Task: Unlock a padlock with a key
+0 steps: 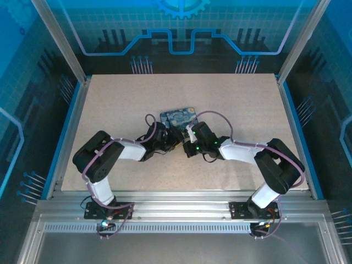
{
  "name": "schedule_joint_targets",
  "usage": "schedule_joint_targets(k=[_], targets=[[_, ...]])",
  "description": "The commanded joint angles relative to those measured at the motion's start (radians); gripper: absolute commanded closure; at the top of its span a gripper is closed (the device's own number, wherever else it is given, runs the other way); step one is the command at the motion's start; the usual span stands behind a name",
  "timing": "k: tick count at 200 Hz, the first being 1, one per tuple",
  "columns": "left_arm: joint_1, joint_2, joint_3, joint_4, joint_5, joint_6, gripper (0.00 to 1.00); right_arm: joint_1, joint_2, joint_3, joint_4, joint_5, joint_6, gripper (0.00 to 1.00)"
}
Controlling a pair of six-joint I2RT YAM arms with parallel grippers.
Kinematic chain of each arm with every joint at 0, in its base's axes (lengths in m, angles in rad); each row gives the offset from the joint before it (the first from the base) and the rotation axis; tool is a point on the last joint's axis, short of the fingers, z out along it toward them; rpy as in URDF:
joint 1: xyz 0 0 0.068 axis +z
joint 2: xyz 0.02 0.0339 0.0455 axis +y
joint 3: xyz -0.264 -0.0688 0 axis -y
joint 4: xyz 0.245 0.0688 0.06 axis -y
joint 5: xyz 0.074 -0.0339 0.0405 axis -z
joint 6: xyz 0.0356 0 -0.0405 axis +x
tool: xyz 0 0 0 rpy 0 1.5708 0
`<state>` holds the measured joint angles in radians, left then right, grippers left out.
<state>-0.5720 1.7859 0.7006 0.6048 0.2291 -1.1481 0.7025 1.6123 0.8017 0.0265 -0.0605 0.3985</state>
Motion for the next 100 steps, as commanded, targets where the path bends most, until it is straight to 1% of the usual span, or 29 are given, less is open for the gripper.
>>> schedule_joint_targets(k=[1,22,44,50,55,74,83,100], targets=[[0.007,0.039,0.02,-0.036,0.007,-0.009,0.74,0.028,0.03,0.037,-0.045,-0.018,-0.044,1.0],[0.006,0.052,0.022,-0.025,0.016,-0.014,0.86,0.034,0.044,0.051,-0.061,-0.017,-0.052,1.0],[0.006,0.059,0.022,-0.023,0.018,-0.017,0.96,0.036,0.045,0.052,-0.062,-0.014,-0.052,1.0],[0.006,0.059,0.023,-0.022,0.018,-0.018,0.97,0.035,0.042,0.051,-0.063,-0.012,-0.052,1.0],[0.006,0.061,0.023,-0.021,0.018,-0.019,1.0,0.036,0.041,0.051,-0.063,-0.009,-0.052,1.0],[0.006,0.063,0.022,-0.018,0.021,-0.02,1.0,0.034,0.028,0.05,-0.072,0.002,-0.054,1.0],[0.006,0.063,0.02,-0.014,0.021,-0.02,1.0,0.033,0.018,0.048,-0.075,0.004,-0.051,0.95],[0.006,0.064,0.015,-0.002,0.022,-0.027,1.0,0.028,-0.011,0.037,-0.079,0.013,-0.041,0.79]])
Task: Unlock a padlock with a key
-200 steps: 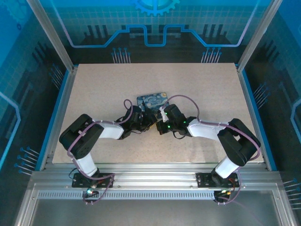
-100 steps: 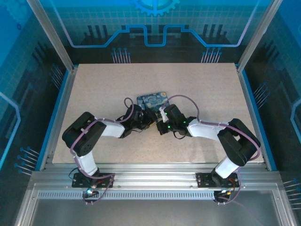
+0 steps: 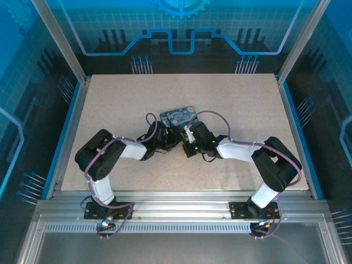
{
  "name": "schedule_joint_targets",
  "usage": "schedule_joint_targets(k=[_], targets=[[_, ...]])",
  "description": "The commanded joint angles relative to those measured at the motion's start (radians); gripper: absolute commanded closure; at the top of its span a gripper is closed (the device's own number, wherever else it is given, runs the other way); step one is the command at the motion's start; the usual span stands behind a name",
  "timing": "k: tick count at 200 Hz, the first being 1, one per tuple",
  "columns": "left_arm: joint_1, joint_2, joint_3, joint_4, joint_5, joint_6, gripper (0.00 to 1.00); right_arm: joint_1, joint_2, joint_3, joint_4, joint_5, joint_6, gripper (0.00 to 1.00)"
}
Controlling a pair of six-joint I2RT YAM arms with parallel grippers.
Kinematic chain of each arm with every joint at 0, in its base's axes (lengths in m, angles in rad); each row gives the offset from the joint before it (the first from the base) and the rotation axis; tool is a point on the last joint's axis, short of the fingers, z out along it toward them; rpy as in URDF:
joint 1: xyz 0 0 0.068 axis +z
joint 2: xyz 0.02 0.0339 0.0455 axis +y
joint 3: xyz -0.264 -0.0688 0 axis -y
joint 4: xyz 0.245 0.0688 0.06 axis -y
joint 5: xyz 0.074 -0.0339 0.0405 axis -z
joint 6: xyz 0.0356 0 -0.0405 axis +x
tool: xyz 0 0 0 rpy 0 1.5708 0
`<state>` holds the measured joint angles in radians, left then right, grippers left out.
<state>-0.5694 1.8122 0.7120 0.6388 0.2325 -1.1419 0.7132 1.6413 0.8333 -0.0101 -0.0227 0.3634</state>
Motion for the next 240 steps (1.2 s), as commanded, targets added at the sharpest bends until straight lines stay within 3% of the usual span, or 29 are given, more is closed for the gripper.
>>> schedule_joint_targets(k=[1,33,75,240], targets=[[0.003,0.038,0.003,-0.036,0.019,-0.031,1.0,0.016,-0.042,0.004,-0.041,-0.025,-0.005,0.78],[0.004,0.038,0.0,-0.024,0.019,-0.037,1.0,-0.016,-0.125,-0.055,-0.026,-0.028,0.029,0.65],[0.005,0.038,-0.01,-0.005,0.029,-0.05,1.0,-0.051,-0.19,-0.088,-0.021,-0.046,0.054,0.57],[0.003,0.04,-0.008,0.014,0.041,-0.071,1.0,-0.039,0.029,0.093,-0.085,0.021,0.107,0.59]])
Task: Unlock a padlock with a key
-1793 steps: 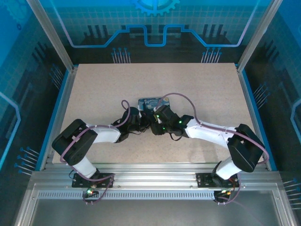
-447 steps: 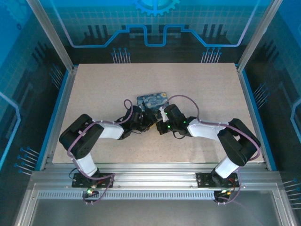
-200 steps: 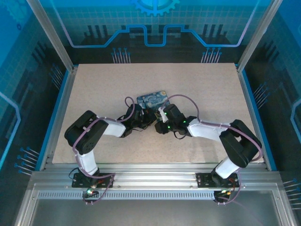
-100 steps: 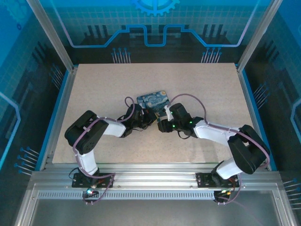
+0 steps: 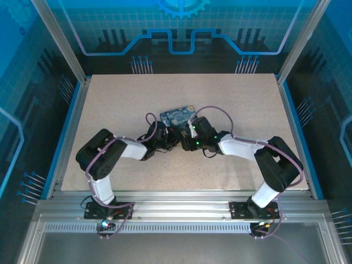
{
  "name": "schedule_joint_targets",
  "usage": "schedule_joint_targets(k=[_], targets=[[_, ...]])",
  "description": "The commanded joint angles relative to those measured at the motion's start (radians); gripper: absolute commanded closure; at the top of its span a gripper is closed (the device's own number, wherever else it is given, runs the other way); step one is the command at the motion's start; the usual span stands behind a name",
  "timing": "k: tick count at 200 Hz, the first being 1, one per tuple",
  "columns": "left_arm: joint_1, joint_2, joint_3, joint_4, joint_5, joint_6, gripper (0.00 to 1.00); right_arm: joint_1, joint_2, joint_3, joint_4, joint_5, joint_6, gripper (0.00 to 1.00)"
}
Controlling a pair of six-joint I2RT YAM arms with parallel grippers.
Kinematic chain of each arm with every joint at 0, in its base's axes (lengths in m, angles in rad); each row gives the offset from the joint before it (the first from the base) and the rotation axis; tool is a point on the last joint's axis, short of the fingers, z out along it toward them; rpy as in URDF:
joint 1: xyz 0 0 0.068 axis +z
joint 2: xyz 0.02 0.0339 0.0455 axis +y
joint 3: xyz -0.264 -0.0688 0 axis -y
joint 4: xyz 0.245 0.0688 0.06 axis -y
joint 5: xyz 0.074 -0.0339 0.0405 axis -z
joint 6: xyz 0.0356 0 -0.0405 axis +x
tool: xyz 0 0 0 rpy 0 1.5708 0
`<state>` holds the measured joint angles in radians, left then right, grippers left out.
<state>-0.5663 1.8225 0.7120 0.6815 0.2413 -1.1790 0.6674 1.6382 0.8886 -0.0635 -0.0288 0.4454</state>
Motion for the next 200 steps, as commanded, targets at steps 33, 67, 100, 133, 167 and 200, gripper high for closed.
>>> schedule_joint_targets(k=[33,67,100,133,167,200], targets=[[0.001,0.025,-0.008,-0.026,0.034,-0.037,1.0,0.011,0.039,0.049,-0.041,0.034,0.026,0.62],[0.001,0.024,-0.008,-0.024,0.033,-0.037,1.0,0.019,0.049,0.065,-0.053,0.044,0.022,0.69],[0.002,0.024,-0.011,-0.017,0.032,-0.039,1.0,0.018,0.07,0.077,-0.06,0.029,0.027,0.74],[0.002,0.023,-0.014,-0.008,0.03,-0.041,1.0,0.014,0.075,0.079,-0.055,0.027,0.036,0.74],[0.001,0.023,-0.016,0.003,0.026,-0.044,1.0,0.013,0.086,0.091,-0.072,0.023,0.041,0.7],[0.002,0.029,-0.023,0.032,0.024,-0.055,1.0,0.012,0.089,0.081,-0.064,0.018,0.053,0.71]])
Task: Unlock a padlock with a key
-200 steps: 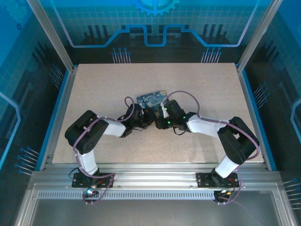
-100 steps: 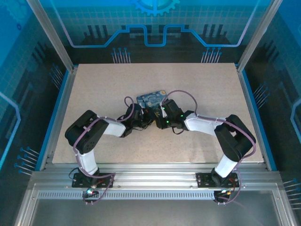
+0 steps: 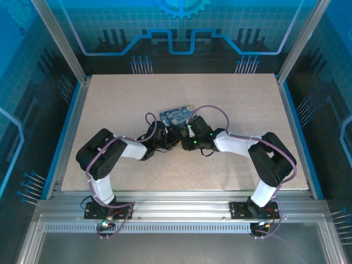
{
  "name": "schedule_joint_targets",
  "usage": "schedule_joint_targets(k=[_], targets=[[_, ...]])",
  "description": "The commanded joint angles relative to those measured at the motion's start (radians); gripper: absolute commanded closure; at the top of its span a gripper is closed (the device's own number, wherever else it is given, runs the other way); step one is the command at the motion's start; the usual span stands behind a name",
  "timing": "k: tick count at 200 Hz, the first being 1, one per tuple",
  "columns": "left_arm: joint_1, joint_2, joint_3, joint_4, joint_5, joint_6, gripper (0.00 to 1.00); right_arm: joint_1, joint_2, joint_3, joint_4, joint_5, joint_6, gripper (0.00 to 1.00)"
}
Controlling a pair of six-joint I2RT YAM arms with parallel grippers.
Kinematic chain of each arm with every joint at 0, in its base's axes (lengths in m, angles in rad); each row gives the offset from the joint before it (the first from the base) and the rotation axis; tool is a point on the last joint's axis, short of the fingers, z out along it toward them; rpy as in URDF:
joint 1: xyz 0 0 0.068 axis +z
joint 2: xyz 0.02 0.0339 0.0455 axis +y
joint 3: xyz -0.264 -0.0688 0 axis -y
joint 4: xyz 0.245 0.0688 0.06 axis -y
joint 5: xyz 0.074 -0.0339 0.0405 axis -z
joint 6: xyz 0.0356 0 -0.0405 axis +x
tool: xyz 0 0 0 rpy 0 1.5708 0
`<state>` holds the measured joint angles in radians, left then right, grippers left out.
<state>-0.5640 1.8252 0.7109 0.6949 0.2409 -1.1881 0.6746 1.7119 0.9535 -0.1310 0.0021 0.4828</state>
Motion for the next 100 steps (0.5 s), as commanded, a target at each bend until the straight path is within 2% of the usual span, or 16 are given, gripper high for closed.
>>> schedule_joint_targets(k=[1,18,29,56,100], targets=[[0.0,0.026,-0.021,0.018,0.025,-0.047,1.0,0.004,0.016,0.016,0.005,-0.013,0.016,0.72],[0.0,0.028,-0.023,0.024,0.028,-0.048,1.0,0.005,0.011,0.015,0.009,-0.012,0.014,0.81],[0.0,0.029,-0.025,0.029,0.028,-0.047,1.0,0.004,0.012,0.02,0.005,-0.014,0.012,0.82],[-0.001,0.032,-0.03,0.038,0.028,-0.047,1.0,0.003,0.01,0.025,0.014,-0.032,0.002,1.0],[0.0,0.036,-0.045,0.051,0.023,-0.043,1.0,-0.023,0.005,-0.019,0.1,-0.13,0.019,1.0]])
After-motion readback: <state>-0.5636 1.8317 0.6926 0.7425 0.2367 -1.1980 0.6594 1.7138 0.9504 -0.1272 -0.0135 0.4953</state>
